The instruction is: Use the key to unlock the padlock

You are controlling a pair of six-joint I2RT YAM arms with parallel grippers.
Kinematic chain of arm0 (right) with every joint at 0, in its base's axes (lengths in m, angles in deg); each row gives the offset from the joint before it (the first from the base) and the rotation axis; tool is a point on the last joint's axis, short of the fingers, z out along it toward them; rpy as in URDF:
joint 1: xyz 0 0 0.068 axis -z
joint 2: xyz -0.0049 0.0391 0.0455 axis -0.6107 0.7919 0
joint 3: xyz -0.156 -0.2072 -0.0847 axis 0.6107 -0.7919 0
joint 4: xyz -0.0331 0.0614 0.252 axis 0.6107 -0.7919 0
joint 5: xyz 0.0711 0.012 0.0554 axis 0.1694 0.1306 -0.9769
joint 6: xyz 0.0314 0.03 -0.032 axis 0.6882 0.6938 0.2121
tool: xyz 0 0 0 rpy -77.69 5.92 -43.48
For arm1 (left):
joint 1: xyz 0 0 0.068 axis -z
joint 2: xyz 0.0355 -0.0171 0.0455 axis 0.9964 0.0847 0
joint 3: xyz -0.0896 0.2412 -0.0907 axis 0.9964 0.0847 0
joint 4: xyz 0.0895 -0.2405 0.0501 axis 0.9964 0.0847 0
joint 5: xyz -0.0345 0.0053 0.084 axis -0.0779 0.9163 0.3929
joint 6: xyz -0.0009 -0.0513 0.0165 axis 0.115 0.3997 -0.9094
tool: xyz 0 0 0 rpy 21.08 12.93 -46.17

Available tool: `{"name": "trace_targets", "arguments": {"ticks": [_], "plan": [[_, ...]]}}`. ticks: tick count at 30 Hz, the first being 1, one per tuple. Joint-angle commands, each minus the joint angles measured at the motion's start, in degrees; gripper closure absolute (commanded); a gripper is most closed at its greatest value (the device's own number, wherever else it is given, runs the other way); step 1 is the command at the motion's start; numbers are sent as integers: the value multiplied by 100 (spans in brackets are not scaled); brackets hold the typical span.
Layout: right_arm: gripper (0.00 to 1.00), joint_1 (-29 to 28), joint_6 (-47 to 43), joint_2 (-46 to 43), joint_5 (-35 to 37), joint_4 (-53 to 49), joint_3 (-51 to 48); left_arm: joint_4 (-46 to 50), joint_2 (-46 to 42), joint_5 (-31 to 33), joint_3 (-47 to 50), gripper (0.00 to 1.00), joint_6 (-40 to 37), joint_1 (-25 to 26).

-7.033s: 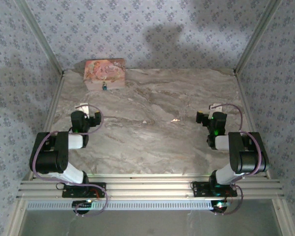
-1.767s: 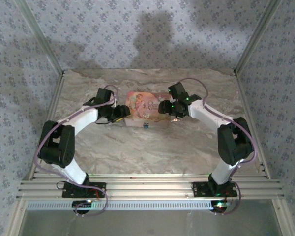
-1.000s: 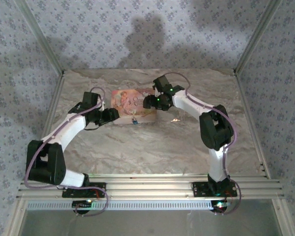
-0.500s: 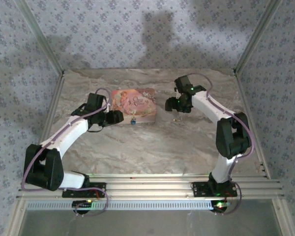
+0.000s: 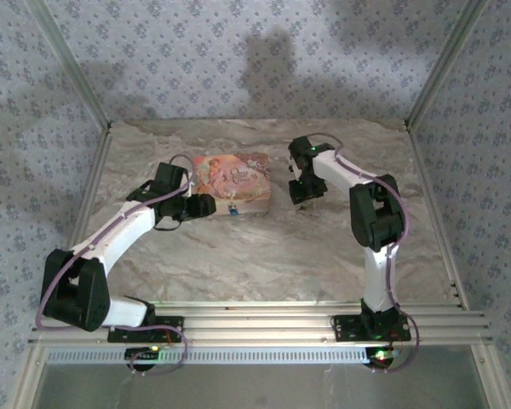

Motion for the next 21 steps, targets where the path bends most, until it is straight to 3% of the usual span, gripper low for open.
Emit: {"name": "trace_targets", "arguments": {"ticks": [1,15,21], "plan": [[60,-46,-379,255,-5,-425,212,182,-92,112,-30,38,-130,29],[62,81,-658,566,-249,-715,55,200,-22,195,-102,38,-112,29],[70,77,-667,570,-234,-829,-37,202,-138,237,-14,38,-90,29]]}}
